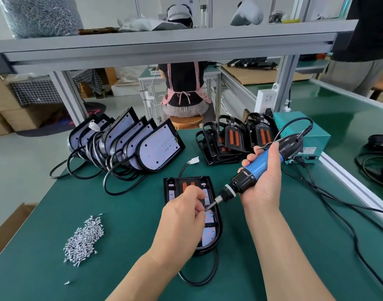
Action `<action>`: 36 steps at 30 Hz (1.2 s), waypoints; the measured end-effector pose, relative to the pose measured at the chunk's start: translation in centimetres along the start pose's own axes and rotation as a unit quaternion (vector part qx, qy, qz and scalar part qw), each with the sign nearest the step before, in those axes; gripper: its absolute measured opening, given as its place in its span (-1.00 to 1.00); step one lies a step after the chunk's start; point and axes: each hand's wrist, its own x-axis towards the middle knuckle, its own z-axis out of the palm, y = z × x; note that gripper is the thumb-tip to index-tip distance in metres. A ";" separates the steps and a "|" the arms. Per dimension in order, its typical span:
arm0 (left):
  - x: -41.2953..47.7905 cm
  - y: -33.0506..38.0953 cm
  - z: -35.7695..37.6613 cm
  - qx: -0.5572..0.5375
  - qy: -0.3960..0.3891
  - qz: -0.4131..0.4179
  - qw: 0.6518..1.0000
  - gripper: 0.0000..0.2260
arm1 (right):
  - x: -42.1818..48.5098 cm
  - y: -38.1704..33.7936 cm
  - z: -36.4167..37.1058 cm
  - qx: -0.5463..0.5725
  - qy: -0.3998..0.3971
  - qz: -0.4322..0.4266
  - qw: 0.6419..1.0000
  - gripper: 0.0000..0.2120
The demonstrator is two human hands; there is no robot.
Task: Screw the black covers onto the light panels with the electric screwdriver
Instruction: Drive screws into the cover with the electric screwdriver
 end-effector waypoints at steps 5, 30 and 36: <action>-0.1 -0.2 -0.1 0.040 0.010 0.037 0.998 -0.71 | -0.3 0.1 0.4 -0.007 -0.002 -0.020 1.000 -0.72; -0.8 -1.9 -1.7 -0.040 0.060 0.011 0.997 -0.57 | -4.1 -2.0 4.6 -0.132 -0.058 -0.144 0.979 -0.71; 0.8 -4.6 -1.6 -0.087 0.064 -0.228 0.968 -0.34 | -4.2 -1.7 4.5 -0.213 -0.106 -0.189 0.953 -0.74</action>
